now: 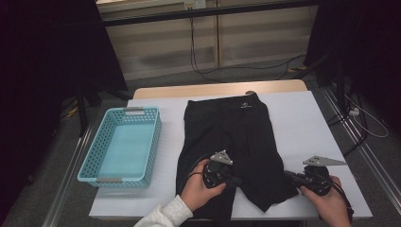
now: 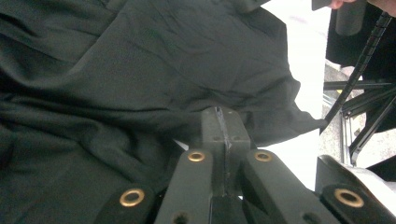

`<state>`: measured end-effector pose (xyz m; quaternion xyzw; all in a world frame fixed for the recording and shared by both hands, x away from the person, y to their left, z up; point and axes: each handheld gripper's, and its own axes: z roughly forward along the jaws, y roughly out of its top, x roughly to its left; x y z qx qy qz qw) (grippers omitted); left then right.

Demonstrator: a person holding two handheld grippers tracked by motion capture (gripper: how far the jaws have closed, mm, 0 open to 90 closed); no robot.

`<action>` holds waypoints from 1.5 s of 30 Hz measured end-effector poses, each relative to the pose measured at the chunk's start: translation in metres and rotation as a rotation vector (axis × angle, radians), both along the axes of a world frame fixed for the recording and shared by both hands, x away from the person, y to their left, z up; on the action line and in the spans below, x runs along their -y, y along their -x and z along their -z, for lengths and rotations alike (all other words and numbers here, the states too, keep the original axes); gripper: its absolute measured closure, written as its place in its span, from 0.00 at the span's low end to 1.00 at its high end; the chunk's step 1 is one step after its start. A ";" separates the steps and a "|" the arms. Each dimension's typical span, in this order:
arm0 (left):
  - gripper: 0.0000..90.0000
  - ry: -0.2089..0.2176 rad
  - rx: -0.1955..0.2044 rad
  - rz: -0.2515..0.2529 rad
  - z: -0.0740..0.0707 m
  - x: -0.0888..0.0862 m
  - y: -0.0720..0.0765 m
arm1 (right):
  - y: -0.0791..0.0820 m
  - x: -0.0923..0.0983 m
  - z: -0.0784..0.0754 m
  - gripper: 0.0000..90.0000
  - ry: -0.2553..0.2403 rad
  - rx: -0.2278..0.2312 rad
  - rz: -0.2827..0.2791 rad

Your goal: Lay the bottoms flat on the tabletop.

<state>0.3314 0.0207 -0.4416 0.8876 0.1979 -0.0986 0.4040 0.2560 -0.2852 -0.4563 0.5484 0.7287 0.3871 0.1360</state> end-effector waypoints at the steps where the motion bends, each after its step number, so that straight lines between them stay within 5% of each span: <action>1: 1.00 0.000 0.001 0.000 -0.001 -0.002 0.000 | 0.003 -0.001 -0.001 1.00 0.004 -0.003 -0.001; 12: 1.00 -0.008 -0.026 -0.004 0.002 -0.010 -0.003 | 0.037 -0.008 -0.003 0.98 0.052 -0.093 -0.025; 15: 1.00 -0.006 -0.026 -0.005 0.002 -0.010 -0.003 | 0.035 -0.006 -0.006 0.80 0.038 -0.063 -0.017; 17: 1.00 -0.010 -0.028 -0.005 0.003 -0.010 -0.002 | 0.029 -0.003 -0.011 0.83 0.057 -0.025 -0.007; 21: 1.00 0.006 -0.005 -0.011 0.004 -0.008 0.000 | 0.008 0.000 -0.018 0.72 0.061 0.037 0.024; 25: 0.81 0.021 0.038 0.004 0.004 -0.002 0.003 | -0.025 0.004 -0.018 0.68 0.046 0.082 0.081; 32: 0.67 0.019 0.052 0.004 0.011 0.002 0.004 | -0.076 -0.007 0.006 0.67 0.112 0.065 0.069; 35: 0.66 0.017 0.061 0.004 0.012 0.002 0.004 | -0.080 -0.014 0.010 0.78 0.149 0.080 0.075; 37: 0.64 0.015 0.068 0.004 0.012 0.002 0.004 | -0.082 -0.015 0.011 0.99 0.133 0.081 0.064; 39: 0.63 0.016 0.070 0.003 0.012 0.002 0.004 | -0.085 -0.012 0.011 1.00 0.073 0.054 0.075; 45: 0.58 0.025 0.078 0.012 0.011 0.003 0.004 | -0.093 0.007 0.007 1.00 0.065 0.057 0.138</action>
